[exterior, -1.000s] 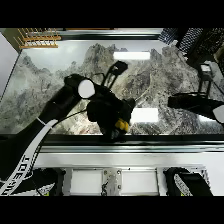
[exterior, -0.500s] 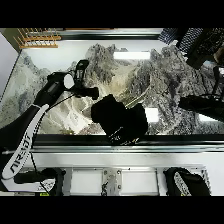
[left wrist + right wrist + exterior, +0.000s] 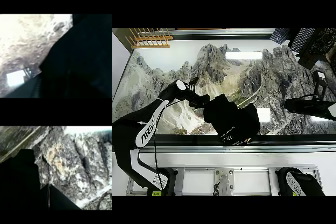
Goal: Fold the clothes and pants, and hang the long-sleeved shirts on hangers.
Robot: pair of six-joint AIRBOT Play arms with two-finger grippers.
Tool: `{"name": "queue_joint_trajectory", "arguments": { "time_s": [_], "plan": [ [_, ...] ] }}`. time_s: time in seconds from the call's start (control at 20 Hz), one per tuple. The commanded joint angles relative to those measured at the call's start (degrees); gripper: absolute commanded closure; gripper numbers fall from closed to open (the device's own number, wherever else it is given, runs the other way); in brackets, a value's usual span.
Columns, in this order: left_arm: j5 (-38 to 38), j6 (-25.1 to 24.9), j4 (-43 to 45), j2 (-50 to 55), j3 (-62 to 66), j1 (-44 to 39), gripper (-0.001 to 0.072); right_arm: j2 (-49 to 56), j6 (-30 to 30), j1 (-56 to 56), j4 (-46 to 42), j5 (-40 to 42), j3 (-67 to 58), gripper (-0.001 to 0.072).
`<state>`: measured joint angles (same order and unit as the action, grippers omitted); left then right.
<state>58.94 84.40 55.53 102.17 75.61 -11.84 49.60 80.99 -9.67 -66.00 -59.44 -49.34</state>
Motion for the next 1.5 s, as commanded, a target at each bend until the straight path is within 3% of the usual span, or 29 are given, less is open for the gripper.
{"name": "queue_joint_trajectory", "arguments": {
  "time_s": [0.0, 0.05, 0.1, 0.2, 0.35, 0.4, 0.5, 0.65, 0.75, 0.85, 1.05, 1.25, 1.45],
  "plan": [
    [0.90, -0.63, -1.46, 2.60, 2.82, -1.14, 0.0673, 4.70, -0.90, 3.72, 1.81, -0.50, 1.29, 0.0685],
    [0.85, -0.61, -1.51, 2.36, 3.08, -1.16, 0.0702, 6.54, -0.90, 6.03, 1.84, -0.46, 1.68, 0.0683],
    [0.57, -0.61, -1.25, 1.77, 3.02, -0.83, 0.0702, 8.41, -0.90, 8.39, 1.81, -0.39, 1.99, 0.0600],
    [0.55, -0.63, -1.07, 0.48, 2.99, 0.31, 0.0702, 13.53, -0.92, 12.87, 1.75, 0.66, 2.03, 0.0098],
    [1.11, -0.66, -1.05, -1.11, 2.71, 2.08, 0.0703, 21.90, -0.87, 16.83, 1.79, 8.09, 2.01, 0.0089],
    [1.05, -0.66, -1.05, -1.77, 2.29, 2.58, 0.0702, 24.57, -0.85, 17.51, 1.86, 10.60, 1.97, 0.0108],
    [1.09, -0.66, -1.01, -2.97, 1.77, 3.21, 0.0702, 28.79, -0.90, 17.81, 3.54, 13.03, 1.95, 0.0223],
    [1.01, -0.66, -1.03, -5.31, 1.77, 3.96, 0.0702, 31.76, -5.18, 17.81, 9.05, 13.62, 1.92, 0.0297],
    [0.70, -0.66, -1.03, -7.67, 1.77, 4.37, 0.0702, 31.45, -8.37, 17.79, 12.37, 13.86, 1.73, 0.0692],
    [0.39, -0.63, -0.94, -11.69, 1.84, 5.60, 0.0703, 28.46, -8.31, 17.00, 11.04, 13.55, -0.28, 0.0697],
    [1.11, -0.61, 2.49, -26.93, 8.52, 10.27, 0.0702, 12.81, -8.31, 11.10, 1.62, 6.45, -14.47, 0.0698],
    [1.09, -0.63, 3.45, -43.15, 15.13, 11.45, 0.0702, -3.06, -7.82, 6.51, 0.74, 5.22, -26.36, 0.0698],
    [1.53, -0.55, 3.45, -55.04, 13.92, 11.34, 0.0702, -13.20, -3.43, 4.74, -0.61, 4.90, -27.65, 0.0698]
  ]
}}
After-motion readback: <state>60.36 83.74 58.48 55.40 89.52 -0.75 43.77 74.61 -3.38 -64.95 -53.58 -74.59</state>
